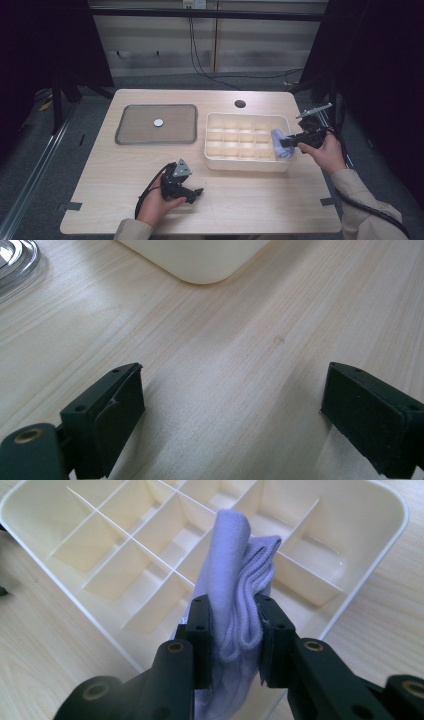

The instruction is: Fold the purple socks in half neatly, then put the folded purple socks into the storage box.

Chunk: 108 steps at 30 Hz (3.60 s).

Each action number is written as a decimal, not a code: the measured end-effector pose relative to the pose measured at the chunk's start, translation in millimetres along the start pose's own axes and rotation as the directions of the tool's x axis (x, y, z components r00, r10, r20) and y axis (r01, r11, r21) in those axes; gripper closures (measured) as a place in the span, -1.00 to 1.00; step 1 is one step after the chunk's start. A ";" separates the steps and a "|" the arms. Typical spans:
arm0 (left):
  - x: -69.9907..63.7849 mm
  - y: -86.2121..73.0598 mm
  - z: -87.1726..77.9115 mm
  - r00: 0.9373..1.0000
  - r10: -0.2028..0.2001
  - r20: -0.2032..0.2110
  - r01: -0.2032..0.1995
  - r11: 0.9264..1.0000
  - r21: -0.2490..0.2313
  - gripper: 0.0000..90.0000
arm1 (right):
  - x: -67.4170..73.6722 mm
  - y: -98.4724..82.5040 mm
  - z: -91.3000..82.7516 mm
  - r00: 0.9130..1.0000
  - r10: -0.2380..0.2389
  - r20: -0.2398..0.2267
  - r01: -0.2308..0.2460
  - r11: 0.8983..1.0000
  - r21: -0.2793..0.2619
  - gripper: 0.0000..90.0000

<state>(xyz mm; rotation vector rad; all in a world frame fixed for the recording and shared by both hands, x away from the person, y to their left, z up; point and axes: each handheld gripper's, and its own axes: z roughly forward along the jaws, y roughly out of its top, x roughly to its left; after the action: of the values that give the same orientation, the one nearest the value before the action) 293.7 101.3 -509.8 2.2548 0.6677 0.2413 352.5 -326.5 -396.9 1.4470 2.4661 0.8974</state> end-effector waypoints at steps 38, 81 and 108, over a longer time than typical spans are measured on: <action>0.8 0.1 -0.2 1.000 0.010 0.003 -0.010 1.000 0.004 -0.80 | -4.2 -21.7 17.4 0.999 -0.020 0.035 0.018 0.997 0.070 0.59; 1.1 0.5 -0.2 1.000 0.012 0.002 -0.013 1.000 0.008 -0.80 | 4.8 -25.7 24.0 0.997 -0.062 0.051 0.056 0.992 0.110 0.52; 0.7 0.8 0.6 1.000 0.004 0.000 -0.004 1.000 -0.001 -0.80 | 4.5 1.2 -4.5 0.995 -0.075 0.072 0.070 0.995 0.070 0.38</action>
<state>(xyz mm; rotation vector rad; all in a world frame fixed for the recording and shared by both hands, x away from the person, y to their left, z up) 294.8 100.8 -509.7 2.2560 0.6626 0.2432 349.2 -324.2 -391.9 1.3752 2.4990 0.7396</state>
